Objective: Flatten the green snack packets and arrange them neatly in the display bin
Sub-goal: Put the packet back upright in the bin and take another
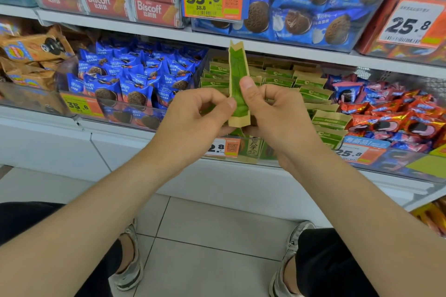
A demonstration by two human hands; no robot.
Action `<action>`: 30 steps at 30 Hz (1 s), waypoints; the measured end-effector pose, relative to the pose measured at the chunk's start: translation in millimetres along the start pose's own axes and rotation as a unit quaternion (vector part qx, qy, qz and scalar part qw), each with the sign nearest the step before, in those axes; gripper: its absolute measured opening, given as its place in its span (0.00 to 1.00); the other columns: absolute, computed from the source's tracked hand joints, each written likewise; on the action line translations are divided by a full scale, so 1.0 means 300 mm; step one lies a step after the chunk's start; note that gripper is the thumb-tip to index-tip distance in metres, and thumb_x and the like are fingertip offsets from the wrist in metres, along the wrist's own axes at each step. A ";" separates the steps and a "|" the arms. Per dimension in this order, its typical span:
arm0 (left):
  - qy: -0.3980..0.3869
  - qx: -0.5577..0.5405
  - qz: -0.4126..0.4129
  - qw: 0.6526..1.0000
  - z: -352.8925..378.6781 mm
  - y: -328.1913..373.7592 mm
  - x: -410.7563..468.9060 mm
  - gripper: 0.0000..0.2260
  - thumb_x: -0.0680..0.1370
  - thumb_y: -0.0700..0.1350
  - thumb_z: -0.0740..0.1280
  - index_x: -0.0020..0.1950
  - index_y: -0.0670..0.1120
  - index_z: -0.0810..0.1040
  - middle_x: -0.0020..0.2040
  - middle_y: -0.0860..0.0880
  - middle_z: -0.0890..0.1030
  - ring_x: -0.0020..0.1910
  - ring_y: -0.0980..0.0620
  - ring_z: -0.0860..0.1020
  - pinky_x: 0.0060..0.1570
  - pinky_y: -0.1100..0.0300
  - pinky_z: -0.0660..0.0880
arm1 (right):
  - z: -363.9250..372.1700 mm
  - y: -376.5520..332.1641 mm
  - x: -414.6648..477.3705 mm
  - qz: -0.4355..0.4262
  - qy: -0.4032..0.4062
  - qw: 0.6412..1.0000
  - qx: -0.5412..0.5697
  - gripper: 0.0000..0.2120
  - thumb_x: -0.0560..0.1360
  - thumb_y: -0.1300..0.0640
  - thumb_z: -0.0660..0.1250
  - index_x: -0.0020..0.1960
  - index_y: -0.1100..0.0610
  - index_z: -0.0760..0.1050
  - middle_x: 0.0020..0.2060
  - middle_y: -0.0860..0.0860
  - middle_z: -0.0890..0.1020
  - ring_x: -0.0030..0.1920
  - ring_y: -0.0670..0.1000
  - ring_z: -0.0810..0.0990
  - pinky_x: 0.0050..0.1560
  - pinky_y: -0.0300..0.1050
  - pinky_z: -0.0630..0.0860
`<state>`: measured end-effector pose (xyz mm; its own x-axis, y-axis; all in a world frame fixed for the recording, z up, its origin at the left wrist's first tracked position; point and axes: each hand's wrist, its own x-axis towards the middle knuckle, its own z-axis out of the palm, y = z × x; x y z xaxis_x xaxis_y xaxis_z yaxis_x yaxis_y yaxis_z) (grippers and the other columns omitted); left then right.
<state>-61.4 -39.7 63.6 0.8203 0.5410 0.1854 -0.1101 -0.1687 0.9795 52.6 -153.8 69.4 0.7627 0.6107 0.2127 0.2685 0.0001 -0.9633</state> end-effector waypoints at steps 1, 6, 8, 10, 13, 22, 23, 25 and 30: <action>-0.005 0.004 0.002 1.000 -0.004 -0.004 0.002 0.09 0.85 0.40 0.67 0.46 0.41 0.81 0.47 0.42 0.86 0.49 0.52 0.87 0.51 0.56 0.85 | -0.002 0.000 0.000 0.011 -0.006 1.000 0.005 0.29 0.82 0.42 0.69 0.47 0.71 0.78 0.44 0.74 0.82 0.47 0.77 0.80 0.49 0.73 0.81; -0.034 0.040 0.010 0.999 -0.015 -0.021 0.002 0.09 0.88 0.41 0.62 0.48 0.43 0.76 0.46 0.44 0.83 0.50 0.54 0.85 0.54 0.53 0.85 | 0.005 0.010 -0.003 0.022 0.000 1.000 0.001 0.26 0.82 0.43 0.70 0.46 0.70 0.80 0.43 0.71 0.84 0.48 0.76 0.82 0.46 0.75 0.81; -0.037 0.033 0.005 0.999 -0.013 -0.018 0.001 0.11 0.88 0.41 0.61 0.47 0.45 0.75 0.44 0.50 0.82 0.48 0.57 0.84 0.54 0.54 0.85 | 0.007 0.006 -0.002 0.025 0.015 1.000 0.005 0.24 0.81 0.43 0.72 0.46 0.66 0.81 0.43 0.67 0.85 0.48 0.72 0.84 0.47 0.74 0.82; -0.035 0.007 0.002 0.999 -0.012 -0.012 0.003 0.12 0.89 0.41 0.59 0.46 0.46 0.73 0.43 0.54 0.81 0.46 0.59 0.83 0.54 0.55 0.84 | 0.008 -0.007 0.001 0.047 0.034 0.998 0.033 0.21 0.79 0.40 0.73 0.52 0.60 0.81 0.47 0.61 0.88 0.50 0.64 0.88 0.52 0.69 0.84; -0.046 -0.080 -0.023 0.995 -0.009 0.003 0.004 0.10 0.89 0.40 0.57 0.49 0.44 0.72 0.50 0.46 0.84 0.50 0.53 0.86 0.52 0.57 0.84 | 0.005 -0.020 0.011 0.135 0.014 0.983 0.127 0.22 0.83 0.41 0.67 0.65 0.58 0.80 0.54 0.55 0.89 0.56 0.59 0.88 0.62 0.67 0.81; -0.028 -0.121 -0.104 0.987 0.001 0.021 -0.003 0.14 0.83 0.46 0.70 0.62 0.37 0.82 0.53 0.39 0.88 0.52 0.41 0.88 0.50 0.51 0.86 | -0.021 -0.057 0.003 0.044 0.028 0.999 0.009 0.16 0.83 0.51 0.71 0.68 0.53 0.73 0.51 0.52 0.88 0.45 0.51 0.90 0.43 0.52 0.87; -0.018 -0.124 -0.098 0.987 0.001 0.014 -0.002 0.11 0.83 0.43 0.70 0.63 0.37 0.82 0.52 0.39 0.88 0.52 0.41 0.88 0.49 0.53 0.85 | -0.020 -0.056 0.000 0.034 0.022 0.999 -0.006 0.16 0.83 0.51 0.71 0.67 0.53 0.74 0.50 0.51 0.89 0.44 0.50 0.90 0.41 0.50 0.87; 0.005 -0.144 -0.098 0.985 -0.002 0.001 0.001 0.09 0.84 0.38 0.68 0.63 0.37 0.82 0.53 0.39 0.88 0.52 0.42 0.88 0.50 0.54 0.85 | -0.019 -0.053 -0.003 0.070 0.016 0.997 0.030 0.14 0.84 0.48 0.69 0.64 0.56 0.79 0.47 0.50 0.89 0.41 0.48 0.88 0.34 0.45 0.82; 0.031 -0.213 -0.113 0.970 -0.021 -0.012 0.010 0.12 0.85 0.38 0.66 0.66 0.36 0.80 0.56 0.40 0.88 0.54 0.44 0.88 0.50 0.56 0.85 | -0.018 -0.058 -0.006 0.226 -0.025 0.946 0.232 0.15 0.85 0.48 0.67 0.58 0.58 0.85 0.48 0.54 0.89 0.45 0.51 0.84 0.41 0.44 0.82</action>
<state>-62.3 -32.2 61.1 0.8168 0.5751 -0.0461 -0.1648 0.3092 0.9366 49.6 -159.2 86.7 0.7060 0.6679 -0.2355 -0.3741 0.0694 -0.9248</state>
